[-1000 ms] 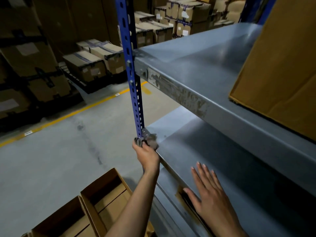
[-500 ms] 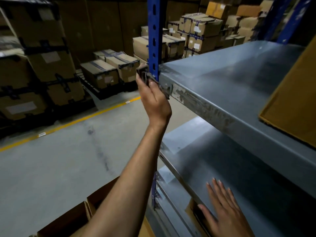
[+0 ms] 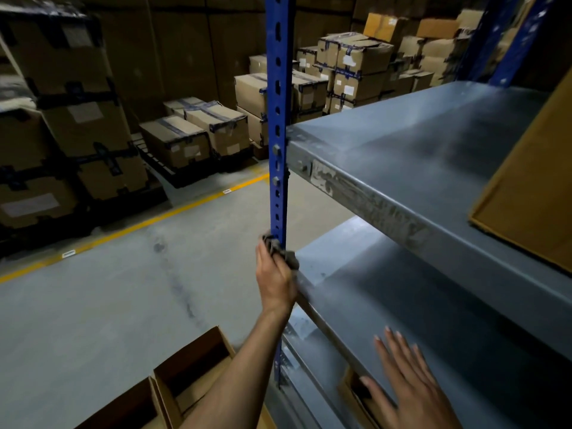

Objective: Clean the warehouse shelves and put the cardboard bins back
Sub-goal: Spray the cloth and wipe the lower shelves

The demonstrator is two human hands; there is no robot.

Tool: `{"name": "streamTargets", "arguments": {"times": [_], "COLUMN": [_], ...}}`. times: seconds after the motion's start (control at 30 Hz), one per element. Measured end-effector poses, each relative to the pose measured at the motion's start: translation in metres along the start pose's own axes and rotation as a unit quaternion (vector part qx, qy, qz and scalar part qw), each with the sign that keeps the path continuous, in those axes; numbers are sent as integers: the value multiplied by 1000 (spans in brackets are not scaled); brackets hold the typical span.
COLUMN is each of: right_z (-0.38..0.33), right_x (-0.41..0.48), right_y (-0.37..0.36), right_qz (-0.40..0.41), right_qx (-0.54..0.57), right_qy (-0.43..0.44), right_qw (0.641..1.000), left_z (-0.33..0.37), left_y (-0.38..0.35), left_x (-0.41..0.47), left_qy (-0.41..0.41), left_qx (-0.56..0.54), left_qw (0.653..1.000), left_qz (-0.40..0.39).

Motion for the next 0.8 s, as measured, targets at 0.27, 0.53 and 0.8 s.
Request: {"name": "streamTargets", "arguments": {"times": [0.27, 0.53, 0.8], "right_z": [1, -4, -43], "right_x": [-2, -5, 56], "right_y": [5, 14, 38], "right_qz": [-88, -136, -159], "right_qx": [-18, 25, 94], "right_qy": [-19, -60, 32], "right_qw": [996, 989, 982], "left_z": [60, -39, 4], "left_y": [-18, 17, -15], "left_x": [61, -55, -57], "left_qy": [-229, -83, -150], "left_qx": [-17, 169, 172], "left_qw": [973, 969, 870], "left_qz": [39, -159, -436]}}
Point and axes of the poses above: each hand's wrist, its own x-axis towards the middle knuckle, its own y-axis out of the back of the hand, z = x × y, the point moved 1 cm from there along x, towards the middle knuckle, and after that the axes turned 5 degrees about -z, right-handed, at the moved point
